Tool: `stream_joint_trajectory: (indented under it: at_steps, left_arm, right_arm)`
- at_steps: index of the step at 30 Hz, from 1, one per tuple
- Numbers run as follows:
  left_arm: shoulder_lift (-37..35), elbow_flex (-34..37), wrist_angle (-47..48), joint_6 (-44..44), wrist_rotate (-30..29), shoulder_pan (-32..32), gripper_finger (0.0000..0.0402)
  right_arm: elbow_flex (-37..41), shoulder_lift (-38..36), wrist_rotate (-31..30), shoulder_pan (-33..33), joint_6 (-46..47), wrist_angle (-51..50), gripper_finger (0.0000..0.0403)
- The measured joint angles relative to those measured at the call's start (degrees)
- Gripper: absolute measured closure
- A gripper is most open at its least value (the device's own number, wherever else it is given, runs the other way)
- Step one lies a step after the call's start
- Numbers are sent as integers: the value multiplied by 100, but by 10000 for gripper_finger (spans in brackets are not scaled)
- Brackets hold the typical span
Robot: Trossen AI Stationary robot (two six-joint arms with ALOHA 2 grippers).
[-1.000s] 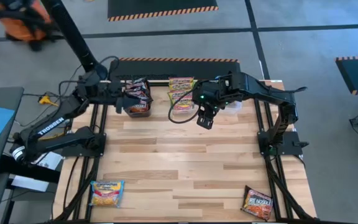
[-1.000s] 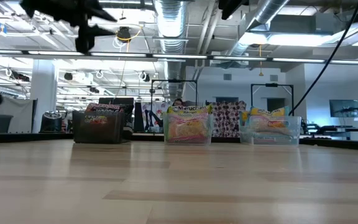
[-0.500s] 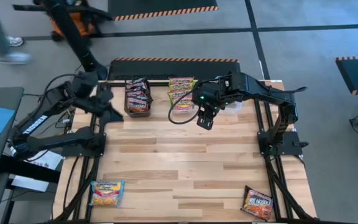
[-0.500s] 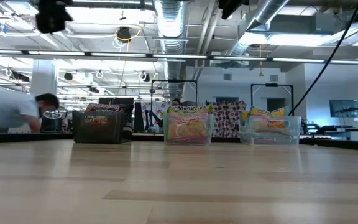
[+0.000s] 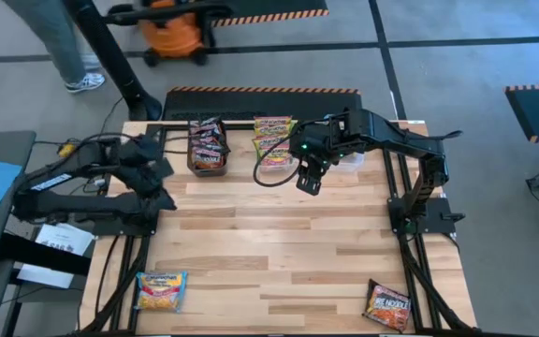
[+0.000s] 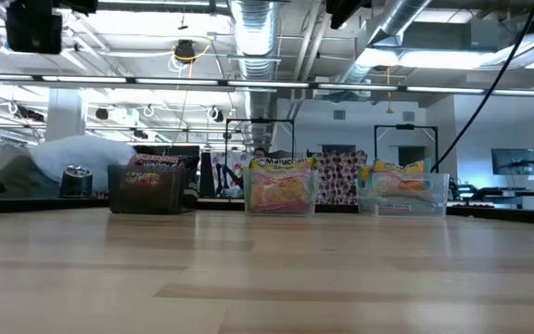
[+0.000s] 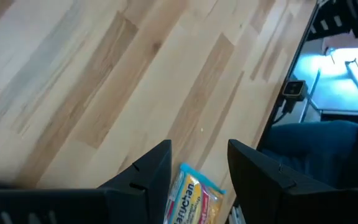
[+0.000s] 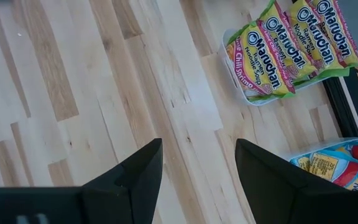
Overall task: Sort Maruchan noodles
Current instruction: Put the blue noodle pack into the right transparent bin
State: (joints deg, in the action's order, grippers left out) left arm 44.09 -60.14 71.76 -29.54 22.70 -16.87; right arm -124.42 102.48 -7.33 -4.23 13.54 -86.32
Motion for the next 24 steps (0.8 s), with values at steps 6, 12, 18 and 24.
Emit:
stream_joint_trajectory:
  at_steps: [6, 12, 18, 24]
  left_arm:
    - [269, 460, -157, -393, -5, 1053, 258]
    - [482, 627, -229, -997, -40, 2062, 258]
    - [668, 629, -395, -1742, -240, 2800, 258]
    - [980, 629, -761, -2256, -590, 3764, 258]
  right_arm:
    - [0, 2, 0, 11, 0, 0, 176]
    - [0, 2, 0, 11, 0, 2, 176]
    - [0, 2, -4, 10, -2, 2, 176]
    - [0, 2, -4, 11, -2, 2, 176]
